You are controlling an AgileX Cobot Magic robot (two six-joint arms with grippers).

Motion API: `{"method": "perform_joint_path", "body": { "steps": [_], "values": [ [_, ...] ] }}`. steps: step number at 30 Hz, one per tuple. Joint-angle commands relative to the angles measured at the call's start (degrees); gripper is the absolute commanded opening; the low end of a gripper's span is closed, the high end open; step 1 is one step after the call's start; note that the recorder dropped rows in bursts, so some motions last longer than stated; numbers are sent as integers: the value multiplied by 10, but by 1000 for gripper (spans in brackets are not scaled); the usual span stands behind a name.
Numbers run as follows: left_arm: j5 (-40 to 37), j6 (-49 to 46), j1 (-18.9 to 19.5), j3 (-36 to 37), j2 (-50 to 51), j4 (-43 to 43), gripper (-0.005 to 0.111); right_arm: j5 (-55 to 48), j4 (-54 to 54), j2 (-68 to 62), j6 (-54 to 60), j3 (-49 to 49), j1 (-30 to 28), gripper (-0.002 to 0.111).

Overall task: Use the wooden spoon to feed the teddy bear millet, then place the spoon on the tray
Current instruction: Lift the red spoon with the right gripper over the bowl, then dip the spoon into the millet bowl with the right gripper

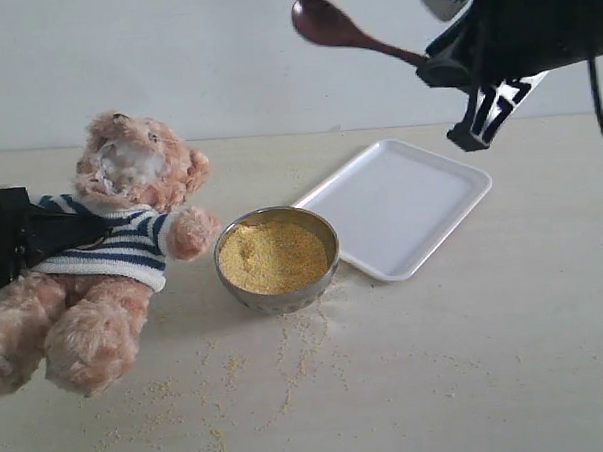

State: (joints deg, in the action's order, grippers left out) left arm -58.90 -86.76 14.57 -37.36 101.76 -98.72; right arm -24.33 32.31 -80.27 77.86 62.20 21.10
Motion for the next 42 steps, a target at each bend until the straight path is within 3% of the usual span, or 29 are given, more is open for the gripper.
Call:
{"method": "perform_joint_path", "body": {
  "steps": [1, 4, 6, 8, 19, 32, 42],
  "values": [
    [37, -7, 2, -1, -6, -12, 5, -20, -336, -63, -206, 42, 69, 0],
    [40, -7, 2, -1, -7, -12, 5, -88, -603, -115, -332, 73, 150, 0],
    [41, -7, 2, -1, -7, -12, 5, -111, -713, -136, -405, 82, 198, 0],
    [45, -7, 2, -1, -7, -12, 5, -119, -749, -147, -430, 82, 229, 0],
    [43, -15, 2, -1, -7, -12, 5, -141, -736, -242, -426, 107, 247, 0],
    [43, -22, 2, -1, -7, -12, 5, -134, -727, -275, -451, 111, 247, 0],
    [43, -29, 2, -1, -7, -12, 5, -120, -654, -275, -451, 112, 247, 0]
  ]
}}
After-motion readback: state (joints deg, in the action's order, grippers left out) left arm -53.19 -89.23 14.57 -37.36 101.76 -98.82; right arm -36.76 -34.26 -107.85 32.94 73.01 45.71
